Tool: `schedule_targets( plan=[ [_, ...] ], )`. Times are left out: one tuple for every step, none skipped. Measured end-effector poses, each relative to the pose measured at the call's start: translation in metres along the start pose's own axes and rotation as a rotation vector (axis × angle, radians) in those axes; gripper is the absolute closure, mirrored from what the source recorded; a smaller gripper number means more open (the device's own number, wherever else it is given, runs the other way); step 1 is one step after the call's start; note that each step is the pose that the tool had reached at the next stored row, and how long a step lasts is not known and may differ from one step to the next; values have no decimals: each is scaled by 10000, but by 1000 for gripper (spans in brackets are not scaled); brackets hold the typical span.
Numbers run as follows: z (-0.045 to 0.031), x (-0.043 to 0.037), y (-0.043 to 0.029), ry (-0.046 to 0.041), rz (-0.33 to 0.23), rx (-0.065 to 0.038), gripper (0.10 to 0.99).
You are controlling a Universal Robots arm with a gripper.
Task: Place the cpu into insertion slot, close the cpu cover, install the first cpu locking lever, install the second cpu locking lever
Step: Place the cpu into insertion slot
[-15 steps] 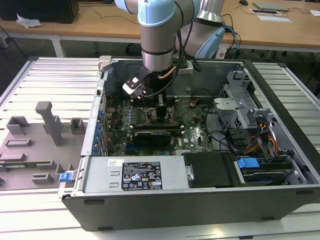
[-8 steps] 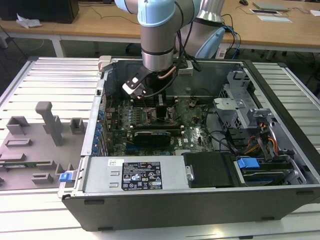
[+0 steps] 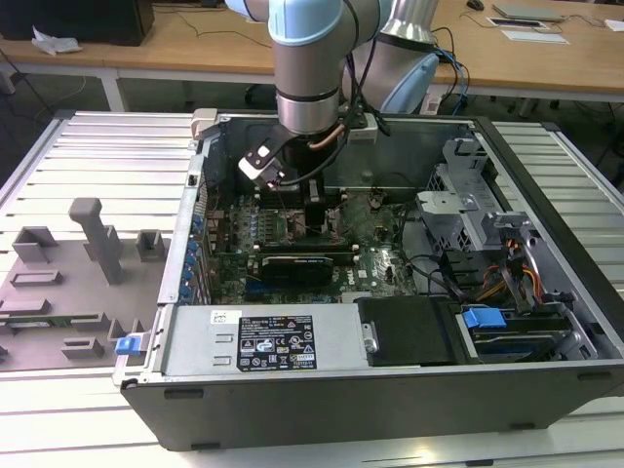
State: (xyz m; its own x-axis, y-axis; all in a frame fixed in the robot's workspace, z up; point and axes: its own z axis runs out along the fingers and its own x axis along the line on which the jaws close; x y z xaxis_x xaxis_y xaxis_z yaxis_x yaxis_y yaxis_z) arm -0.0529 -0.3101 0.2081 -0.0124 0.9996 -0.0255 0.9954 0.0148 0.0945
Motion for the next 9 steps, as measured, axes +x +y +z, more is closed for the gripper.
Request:
schedule_targets(
  plan=[
    [-20, 0, 2, 0, 0, -1, 471],
    [-47, -1, 5, 0, 0, 0, 471],
    [-70, -2, 7, -1, 0, 0, 471],
    [-75, -1, 8, -2, -1, 0, 471],
    [-75, -1, 8, -2, -2, -1, 471],
    [-75, -1, 8, -5, -2, -1, 471],
    [-76, -1, 7, -9, -1, 0, 471],
    [-76, -2, 7, -13, -2, 0, 553],
    [-76, -1, 7, -16, -2, 0, 620]
  ],
)
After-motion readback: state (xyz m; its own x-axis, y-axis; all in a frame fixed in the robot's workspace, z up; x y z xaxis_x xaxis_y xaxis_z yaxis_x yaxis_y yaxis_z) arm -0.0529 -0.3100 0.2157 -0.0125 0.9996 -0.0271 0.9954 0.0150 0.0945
